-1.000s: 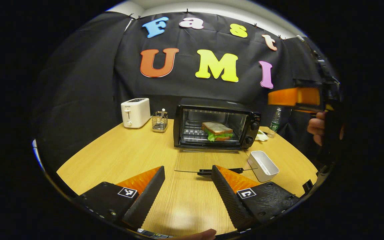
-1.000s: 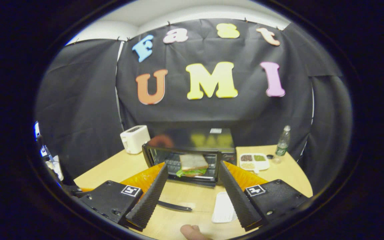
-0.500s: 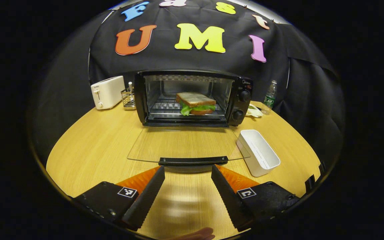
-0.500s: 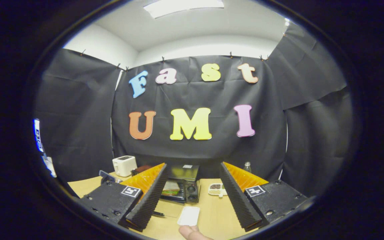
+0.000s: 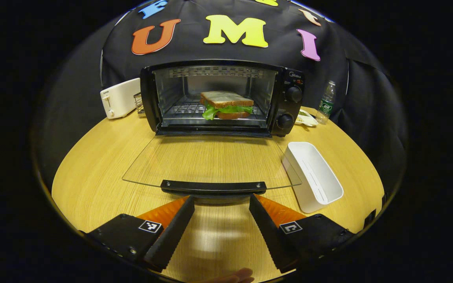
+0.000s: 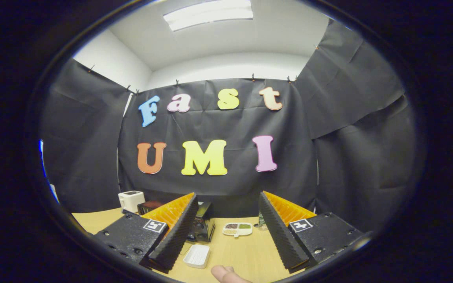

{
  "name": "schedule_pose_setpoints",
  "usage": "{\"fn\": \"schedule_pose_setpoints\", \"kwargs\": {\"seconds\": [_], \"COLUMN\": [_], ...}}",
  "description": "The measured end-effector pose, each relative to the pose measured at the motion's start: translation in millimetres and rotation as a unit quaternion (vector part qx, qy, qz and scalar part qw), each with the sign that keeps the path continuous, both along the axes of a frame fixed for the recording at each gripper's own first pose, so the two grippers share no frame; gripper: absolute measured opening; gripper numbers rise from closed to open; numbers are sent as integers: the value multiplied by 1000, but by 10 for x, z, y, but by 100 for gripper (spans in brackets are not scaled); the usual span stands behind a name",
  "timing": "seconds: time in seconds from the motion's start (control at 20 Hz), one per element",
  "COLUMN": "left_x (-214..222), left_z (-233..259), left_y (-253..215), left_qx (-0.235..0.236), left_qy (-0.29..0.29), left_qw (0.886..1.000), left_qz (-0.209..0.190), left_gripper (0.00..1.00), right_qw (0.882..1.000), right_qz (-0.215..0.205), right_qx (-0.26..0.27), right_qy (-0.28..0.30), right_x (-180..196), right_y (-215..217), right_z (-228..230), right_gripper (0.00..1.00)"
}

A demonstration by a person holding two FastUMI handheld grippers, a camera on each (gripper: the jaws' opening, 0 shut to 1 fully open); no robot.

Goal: Open the electric oven with the left hand, put the food in, and close the electric oven.

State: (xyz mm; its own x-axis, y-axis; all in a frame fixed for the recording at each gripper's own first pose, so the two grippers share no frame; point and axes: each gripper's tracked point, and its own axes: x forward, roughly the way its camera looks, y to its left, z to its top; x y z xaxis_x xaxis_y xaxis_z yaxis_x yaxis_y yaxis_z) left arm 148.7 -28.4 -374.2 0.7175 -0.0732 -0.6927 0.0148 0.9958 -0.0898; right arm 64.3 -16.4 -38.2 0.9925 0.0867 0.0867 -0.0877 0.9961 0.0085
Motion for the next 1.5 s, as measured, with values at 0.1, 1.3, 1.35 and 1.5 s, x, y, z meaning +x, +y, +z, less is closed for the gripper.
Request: {"fn": "schedule_pose_setpoints", "kwargs": {"seconds": [0.1, 1.3, 1.35, 1.5], "left_x": [20, 603, 701, 890], "left_z": [-23, 1031, 1117, 1279], "left_y": [11, 229, 249, 334], "left_qx": [12, -4, -4, -11], "left_qy": [6, -96, -114, -149], "left_qw": [1000, 995, 993, 988], "left_qz": [5, 27, 29, 29], "left_gripper": [94, 96, 96, 96], "right_qw": [1000, 996, 996, 995], "right_qz": [3, -42, -43, -49], "right_qx": [6, 19, 18, 22], "right_qy": [4, 72, 73, 83], "right_x": [25, 15, -17, -125], "right_y": [-67, -271, -264, -293], "right_z": [-55, -391, -401, -442], "right_gripper": [97, 97, 97, 97]}}
